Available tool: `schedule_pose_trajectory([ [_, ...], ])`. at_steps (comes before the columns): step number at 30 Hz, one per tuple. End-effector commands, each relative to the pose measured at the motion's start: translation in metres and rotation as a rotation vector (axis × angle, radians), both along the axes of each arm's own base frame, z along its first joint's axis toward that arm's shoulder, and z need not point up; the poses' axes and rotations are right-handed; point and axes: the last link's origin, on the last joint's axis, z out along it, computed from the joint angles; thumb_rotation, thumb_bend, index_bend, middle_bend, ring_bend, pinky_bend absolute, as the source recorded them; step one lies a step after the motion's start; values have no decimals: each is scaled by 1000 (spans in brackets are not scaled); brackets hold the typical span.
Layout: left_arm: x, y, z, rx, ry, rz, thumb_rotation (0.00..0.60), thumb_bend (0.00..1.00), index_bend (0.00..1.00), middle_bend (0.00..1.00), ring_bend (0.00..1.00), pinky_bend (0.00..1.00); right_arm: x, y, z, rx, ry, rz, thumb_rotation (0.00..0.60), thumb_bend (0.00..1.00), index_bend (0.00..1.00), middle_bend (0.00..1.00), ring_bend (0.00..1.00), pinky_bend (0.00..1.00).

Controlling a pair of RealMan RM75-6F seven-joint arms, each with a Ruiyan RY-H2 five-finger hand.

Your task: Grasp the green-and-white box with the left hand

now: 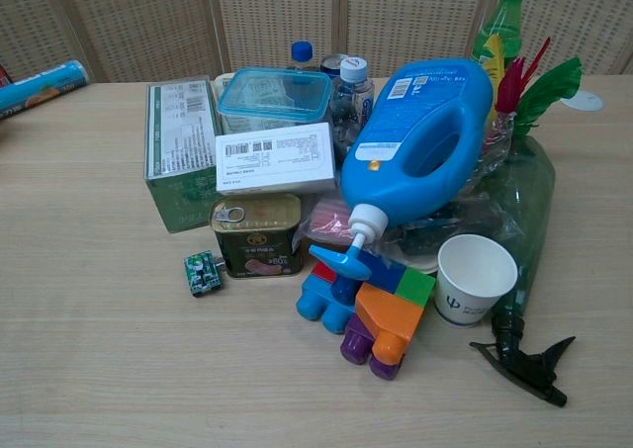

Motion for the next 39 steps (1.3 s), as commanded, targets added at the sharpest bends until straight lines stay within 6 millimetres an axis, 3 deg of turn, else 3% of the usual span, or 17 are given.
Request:
schedule_pose_trajectory([
  [1, -2, 0, 2, 1, 6, 3, 600, 0, 0, 0, 0, 0, 0, 0, 0, 0, 0, 0, 381, 0, 0, 0, 0, 0],
  [11, 0, 10, -5, -52, 9, -31, 600, 0, 0, 0, 0, 0, -3, -1, 4, -13, -5, -12, 384, 0, 0, 0, 0, 0],
  [19, 18, 84, -23, -249, 135, -214, 600, 0, 0, 0, 0, 0, -4, -5, 3, -17, -6, -23, 383, 0, 0, 0, 0, 0],
  [26, 46, 143, -64, -355, 218, -304, 600, 0, 0, 0, 0, 0, -9, -9, 2, -23, -2, -45, 381, 0, 0, 0, 0, 0],
  [39, 71, 205, -132, -425, 283, -307, 600, 0, 0, 0, 0, 0, -18, -14, 5, -34, -11, -81, 382, 0, 0, 0, 0, 0],
])
